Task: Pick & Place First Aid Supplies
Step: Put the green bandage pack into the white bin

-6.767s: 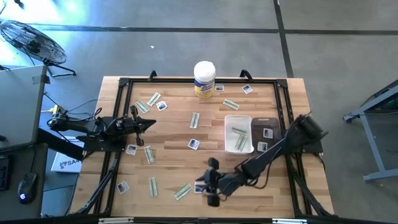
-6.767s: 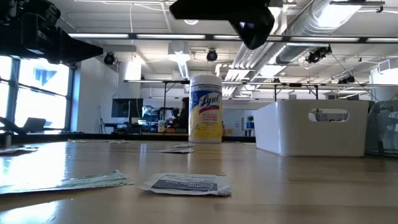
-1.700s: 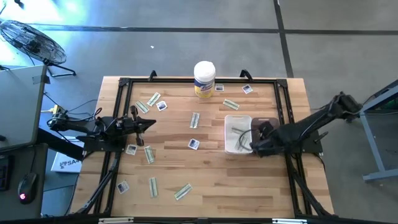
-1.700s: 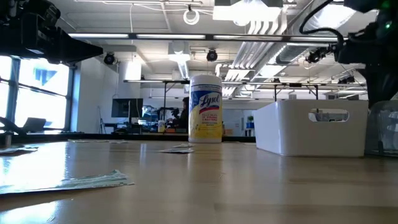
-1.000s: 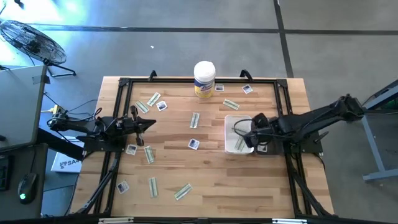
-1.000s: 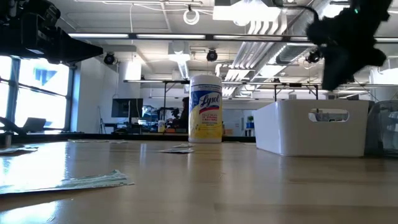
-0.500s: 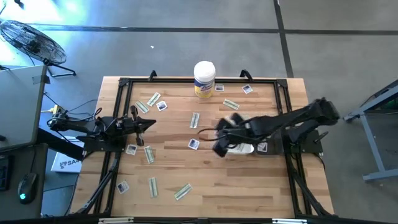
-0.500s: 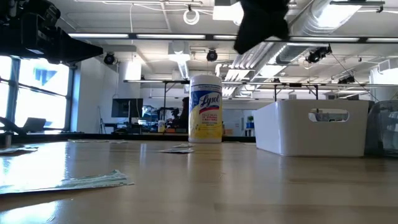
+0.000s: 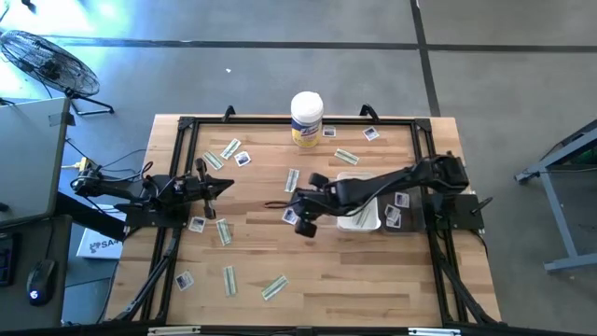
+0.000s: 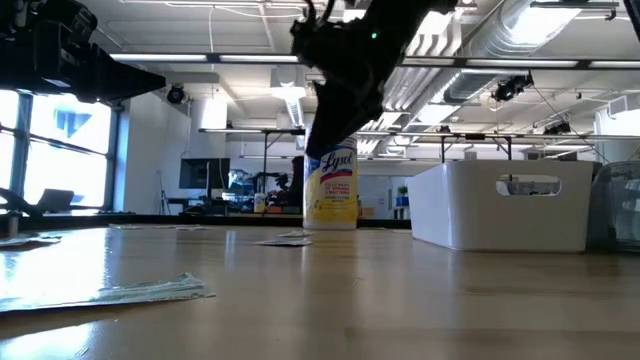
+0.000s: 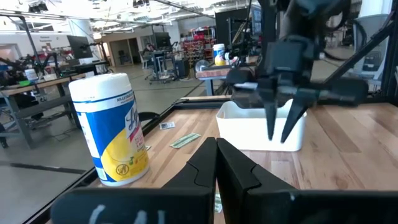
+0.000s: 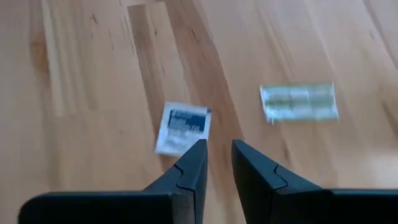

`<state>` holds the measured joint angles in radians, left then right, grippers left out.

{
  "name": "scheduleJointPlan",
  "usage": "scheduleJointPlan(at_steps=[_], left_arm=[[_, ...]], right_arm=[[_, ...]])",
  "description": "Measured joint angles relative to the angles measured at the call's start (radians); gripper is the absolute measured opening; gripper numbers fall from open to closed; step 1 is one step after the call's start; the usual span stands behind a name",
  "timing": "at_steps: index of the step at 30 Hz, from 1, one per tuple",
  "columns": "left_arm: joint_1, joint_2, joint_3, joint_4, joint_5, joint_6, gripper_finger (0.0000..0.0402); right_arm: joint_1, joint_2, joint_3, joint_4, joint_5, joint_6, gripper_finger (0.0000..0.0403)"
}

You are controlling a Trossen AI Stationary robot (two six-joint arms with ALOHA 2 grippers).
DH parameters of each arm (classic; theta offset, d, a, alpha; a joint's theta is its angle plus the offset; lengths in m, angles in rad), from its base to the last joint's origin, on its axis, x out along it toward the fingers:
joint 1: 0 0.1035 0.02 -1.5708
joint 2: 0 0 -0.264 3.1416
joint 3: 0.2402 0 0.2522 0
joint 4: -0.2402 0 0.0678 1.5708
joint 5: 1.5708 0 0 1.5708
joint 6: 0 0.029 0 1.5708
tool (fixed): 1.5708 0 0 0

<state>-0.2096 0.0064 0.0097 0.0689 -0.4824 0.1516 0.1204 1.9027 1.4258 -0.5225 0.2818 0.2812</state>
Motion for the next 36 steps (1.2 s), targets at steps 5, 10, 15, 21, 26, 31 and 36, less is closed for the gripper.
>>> scheduleJointPlan(at_steps=[5, 10, 15, 21, 26, 31, 36], left_arm=[[0.0, 0.0, 0.0, 0.0, 0.0, 0.0, 0.0001], [0.0, 0.0, 0.0, 0.0, 0.0, 0.0, 0.0001], [0.0, 0.0, 0.0, 0.0, 0.0, 0.0, 0.0001], [0.0, 0.0, 0.0, 0.0, 0.0, 0.0, 0.0001], [0.0, 0.0, 0.0, 0.0, 0.0, 0.0, 0.0001], [0.0, 0.0, 0.0, 0.0, 0.0, 0.0, 0.0001], [0.0, 0.0, 0.0, 0.0, 0.0, 0.0, 0.0001]], right_arm=[[-0.055, 0.077, 0.0, 0.12, -0.005, -0.137, 0.0067], [-0.117, 0.151, 0.0, 0.199, -0.028, -0.247, 0.0067], [-0.176, 0.182, 0.0, 0.199, -0.06, -0.287, 0.0067], [-0.22, 0.193, 0.0, 0.211, -0.123, -0.286, 0.0067], [-0.244, 0.193, 0.0, 0.224, -0.189, -0.29, 0.0075], [-0.248, 0.194, 0.0, 0.237, -0.173, -0.282, 0.0117], [-0.247, 0.21, -0.001, 0.233, -0.184, -0.259, 0.0139]])
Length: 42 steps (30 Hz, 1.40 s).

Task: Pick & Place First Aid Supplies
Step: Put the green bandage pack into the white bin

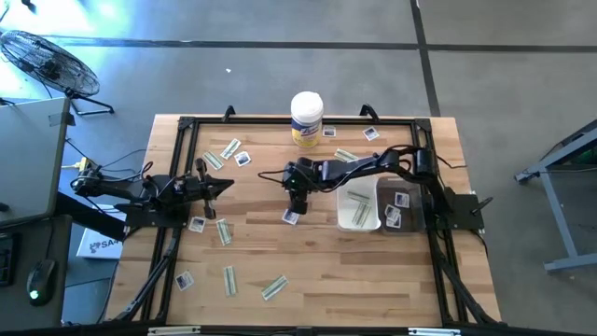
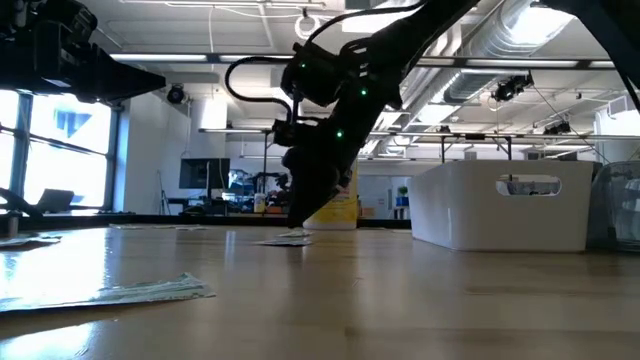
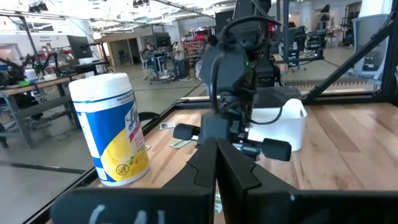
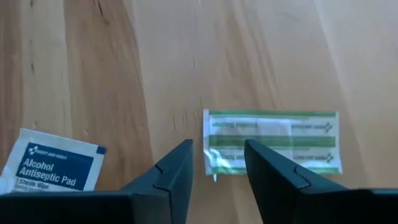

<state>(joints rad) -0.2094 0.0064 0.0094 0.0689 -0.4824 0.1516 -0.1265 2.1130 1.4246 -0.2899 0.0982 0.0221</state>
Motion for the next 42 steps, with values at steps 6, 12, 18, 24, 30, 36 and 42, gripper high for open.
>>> scheduleJointPlan(at_steps=[6, 12, 18, 24, 30, 36, 42], left_arm=[[0.0, 0.0, 0.0, 0.0, 0.0, 0.0, 0.0001], [0.0, 0.0, 0.0, 0.0, 0.0, 0.0, 0.0001], [0.0, 0.0, 0.0, 0.0, 0.0, 0.0, 0.0001], [0.0, 0.0, 0.0, 0.0, 0.0, 0.0, 0.0001], [0.0, 0.0, 0.0, 0.0, 0.0, 0.0, 0.0001], [0.0, 0.0, 0.0, 0.0, 0.0, 0.0, 0.0001], [0.0, 0.0, 0.0, 0.0, 0.001, 0.0, 0.0001]], right_arm=[[-0.007, 0.035, 0.002, 0.008, -0.011, 0.024, 0.0132], [-0.014, 0.045, 0.004, 0.008, -0.029, 0.048, 0.0112], [-0.021, 0.046, 0.003, 0.006, -0.029, 0.092, 0.0086], [-0.021, 0.045, 0.003, 0.006, -0.017, 0.11, 0.0063], [0.005, 0.02, -0.002, -0.013, 0.029, 0.112, 0.0041], [0.025, -0.025, -0.002, -0.035, 0.051, 0.121, 0.0007], [0.058, -0.074, -0.001, -0.084, 0.076, 0.157, 0.0003]])
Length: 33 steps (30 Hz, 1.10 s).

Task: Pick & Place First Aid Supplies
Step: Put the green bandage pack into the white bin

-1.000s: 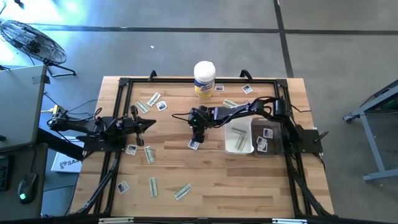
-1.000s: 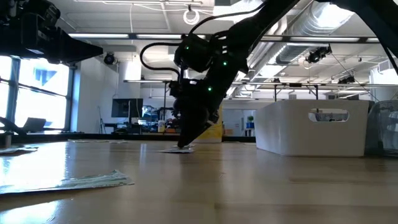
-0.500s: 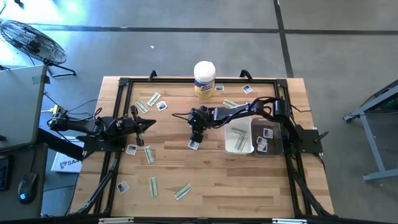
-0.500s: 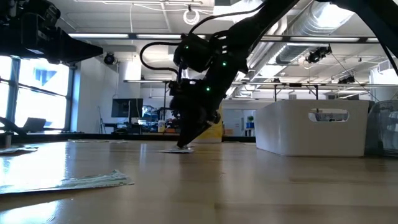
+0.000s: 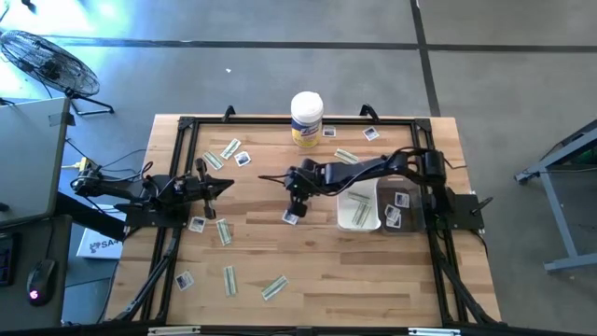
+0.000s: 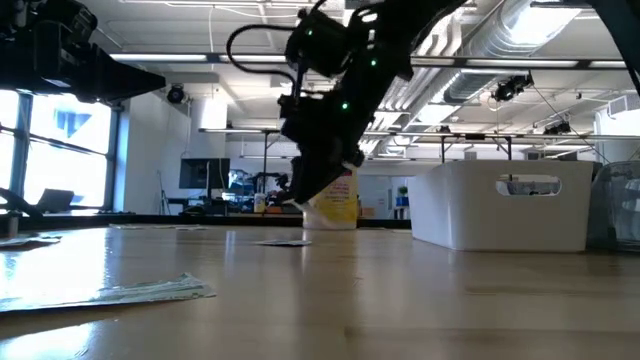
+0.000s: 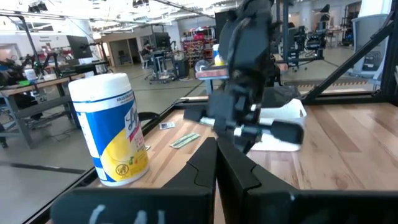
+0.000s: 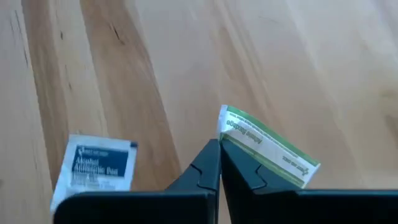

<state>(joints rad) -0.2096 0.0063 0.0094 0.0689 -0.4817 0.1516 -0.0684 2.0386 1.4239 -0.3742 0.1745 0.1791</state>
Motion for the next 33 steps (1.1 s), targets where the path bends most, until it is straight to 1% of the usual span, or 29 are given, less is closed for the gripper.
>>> scheduleJointPlan(at_steps=[9, 16, 22, 27, 33], left_arm=[[0.0, 0.001, 0.0, 0.0, 0.0, 0.0, 0.0001], [0.0, 0.001, 0.0, 0.0, 0.0, 0.0, 0.0001], [0.0, 0.001, 0.0, 0.0, 0.0, 0.0, 0.0001], [0.0, 0.001, 0.0, 0.0, -0.001, 0.0, 0.0001], [0.0, 0.001, 0.0, 0.0, 0.0, 0.0, 0.0001]], right_arm=[[0.093, -0.142, 0.001, -0.183, 0.099, 0.037, 0.0001], [0.168, -0.269, 0.002, -0.342, 0.155, 0.134, 0.0001], [0.207, -0.357, 0.002, -0.535, 0.201, 0.283, 0.0001], [0.226, -0.373, 0.002, -0.712, 0.229, 0.478, 0.0001], [0.239, -0.371, 0.002, -0.783, 0.208, 0.588, 0.0002]])
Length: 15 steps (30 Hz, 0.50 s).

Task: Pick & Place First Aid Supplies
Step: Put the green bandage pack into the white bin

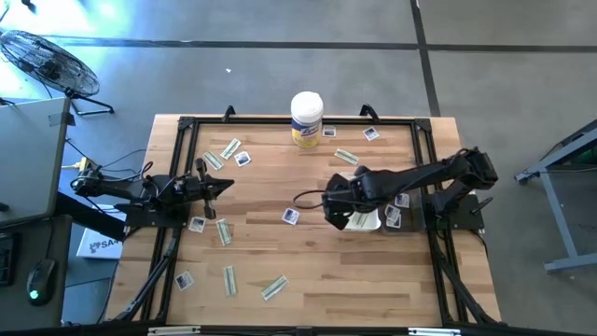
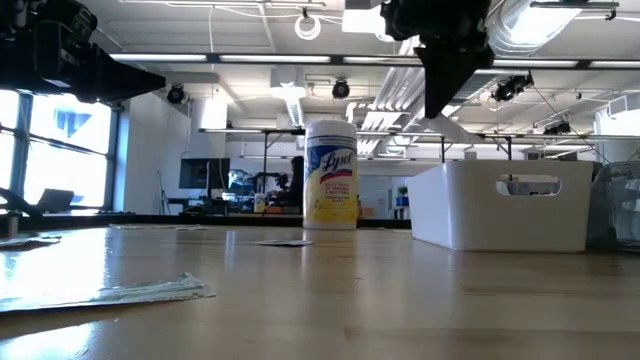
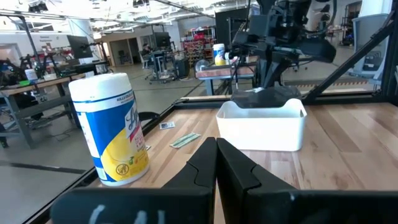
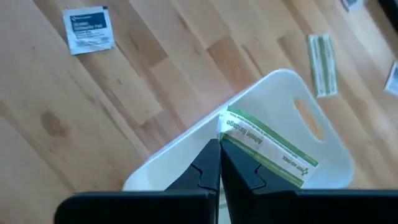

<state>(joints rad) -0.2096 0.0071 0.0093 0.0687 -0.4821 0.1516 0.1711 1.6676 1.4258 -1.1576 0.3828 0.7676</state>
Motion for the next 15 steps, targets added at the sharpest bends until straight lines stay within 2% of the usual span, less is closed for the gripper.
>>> scheduleJointPlan(at_steps=[5, 10, 15], left_arm=[[0.0, 0.0, 0.0, 0.0, 0.0, 0.0, 0.0001], [0.0, 0.0, 0.0, 0.0, 0.0, 0.0, 0.0001], [0.0, 0.0, 0.0, 0.0, 0.0, 0.0, 0.0001]], right_arm=[[0.0, 0.0, -0.011, 0.0, -0.001, 0.085, 0.0001], [-0.002, 0.0, -0.119, 0.036, -0.078, 0.184, 0.0002], [-0.006, 0.001, -0.219, 0.046, -0.04, 0.256, 0.0008]])
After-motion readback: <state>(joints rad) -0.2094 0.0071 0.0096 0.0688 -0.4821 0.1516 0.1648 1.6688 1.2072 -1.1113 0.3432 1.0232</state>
